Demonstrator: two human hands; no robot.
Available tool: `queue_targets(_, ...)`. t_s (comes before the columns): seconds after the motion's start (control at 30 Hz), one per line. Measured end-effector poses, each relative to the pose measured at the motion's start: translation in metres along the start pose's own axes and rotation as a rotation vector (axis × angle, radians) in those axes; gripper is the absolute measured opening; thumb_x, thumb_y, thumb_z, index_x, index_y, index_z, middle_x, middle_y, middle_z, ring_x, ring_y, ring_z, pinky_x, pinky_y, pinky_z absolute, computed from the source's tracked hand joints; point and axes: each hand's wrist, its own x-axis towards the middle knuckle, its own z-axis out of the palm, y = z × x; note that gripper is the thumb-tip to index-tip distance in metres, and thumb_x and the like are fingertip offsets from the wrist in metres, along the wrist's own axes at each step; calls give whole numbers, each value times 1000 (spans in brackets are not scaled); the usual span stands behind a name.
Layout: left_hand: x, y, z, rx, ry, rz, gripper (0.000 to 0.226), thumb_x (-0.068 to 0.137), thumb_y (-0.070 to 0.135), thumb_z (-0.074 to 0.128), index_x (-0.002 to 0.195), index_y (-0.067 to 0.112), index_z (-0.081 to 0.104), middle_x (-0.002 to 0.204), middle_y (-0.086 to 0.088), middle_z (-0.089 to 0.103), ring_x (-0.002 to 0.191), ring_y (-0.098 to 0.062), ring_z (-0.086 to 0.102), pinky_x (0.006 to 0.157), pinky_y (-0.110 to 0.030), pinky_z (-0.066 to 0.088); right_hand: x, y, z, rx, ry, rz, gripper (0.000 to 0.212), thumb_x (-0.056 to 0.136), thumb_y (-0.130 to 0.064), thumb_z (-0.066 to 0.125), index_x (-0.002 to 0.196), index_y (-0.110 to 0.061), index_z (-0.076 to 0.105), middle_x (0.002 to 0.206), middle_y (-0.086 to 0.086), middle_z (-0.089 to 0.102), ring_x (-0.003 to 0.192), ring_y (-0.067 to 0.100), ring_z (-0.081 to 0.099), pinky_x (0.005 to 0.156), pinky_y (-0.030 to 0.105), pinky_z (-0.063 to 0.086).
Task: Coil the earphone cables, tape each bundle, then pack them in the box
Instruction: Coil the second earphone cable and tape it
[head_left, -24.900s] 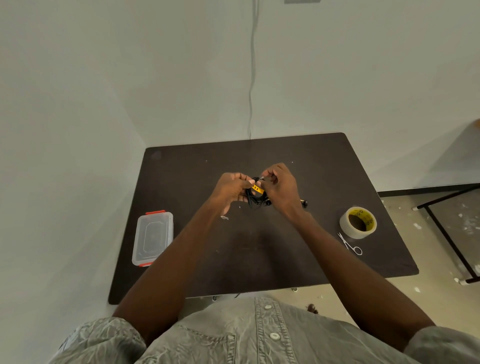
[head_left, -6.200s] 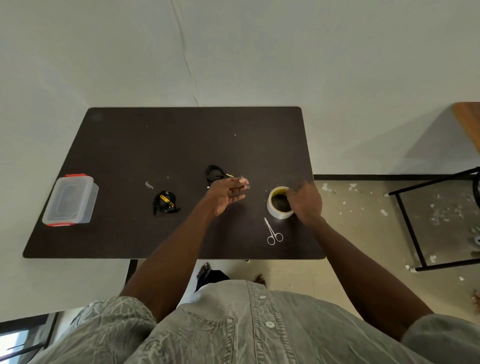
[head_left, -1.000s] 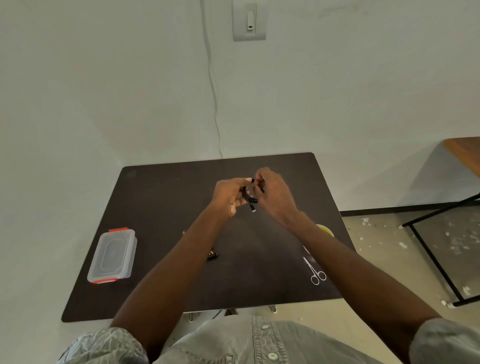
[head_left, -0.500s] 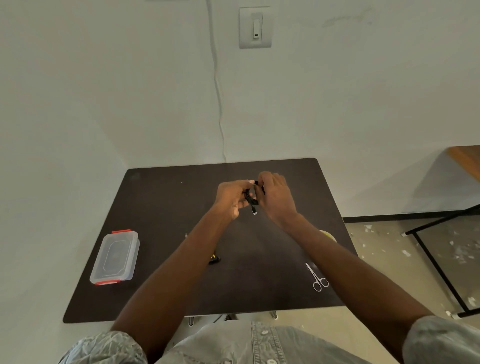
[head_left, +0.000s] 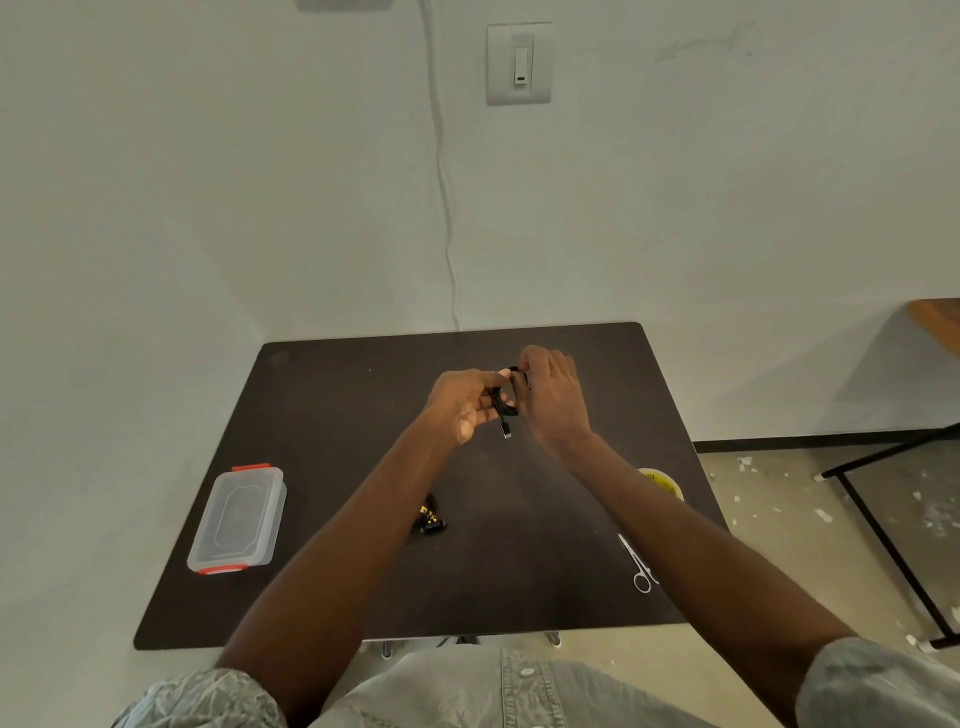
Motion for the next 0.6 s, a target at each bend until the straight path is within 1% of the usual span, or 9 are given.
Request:
queue_targets(0.07,2,0,-2,7,-25,-11,8,84,0,69,92,-1,67,78,-9,64,62,-16,61,68,-36,59,-1,1,1,7,2,9,13,88,-9,59,88,-9,46,77,9,55,68,28,49,72,32,36)
queue_targets(0.13,4,-1,-2,8,-9,14,6,84,-1,68,90,-1,68,77,-9,63,62,-16,60,70,-36,59,0,2,1,13,-20,34,13,87,-5,63,87,-4,50,78,10,55,70,29,50,70,38,42)
queue_targets(0.23,6,-5,1,-2,35,58,5,84,-2,67,89,-2,67,77,-9,63,60,-14,57,56,-29,55,1,2,-2,32,-71,58,11,88,-5,63,87,-2,52,80,12,56,74,31,50,70,41,43)
queue_targets(0.3,7,-7,3,-5,47,69,4,85,-2,66,88,-2,67,76,-8,62,57,-13,54,54,-27,53,2,3,-6,69,-117,84,10,90,-5,62,89,-1,52,83,12,57,79,31,51,71,37,41)
queue_targets(0.37,8,-8,4,-21,58,76,3,85,-4,64,88,-3,66,75,-9,61,55,-13,52,54,-26,52,4,3,-10,123,-176,136,9,92,-7,60,94,-3,52,88,9,58,86,27,51,72,32,39)
queue_targets(0.4,9,-9,5,-33,62,81,4,86,-5,63,87,-3,66,75,-9,61,54,-13,50,53,-26,51,4,4,-11,148,-208,156,10,93,-9,60,96,-5,52,91,7,58,88,25,50,71,32,40)
queue_targets(0.5,10,-11,6,-56,73,110,5,87,-6,61,89,-3,66,78,-11,61,55,-12,47,50,-24,46,7,6,-15,192,-272,184,10,94,-13,59,100,-10,52,94,4,61,89,22,54,72,35,46)
queue_targets(0.6,10,-13,7,-68,80,145,9,89,-6,59,90,-2,66,78,-9,61,56,-11,45,52,-24,43,6,8,-16,226,-260,233,12,93,-13,61,102,-11,53,95,1,65,90,21,60,77,36,50)
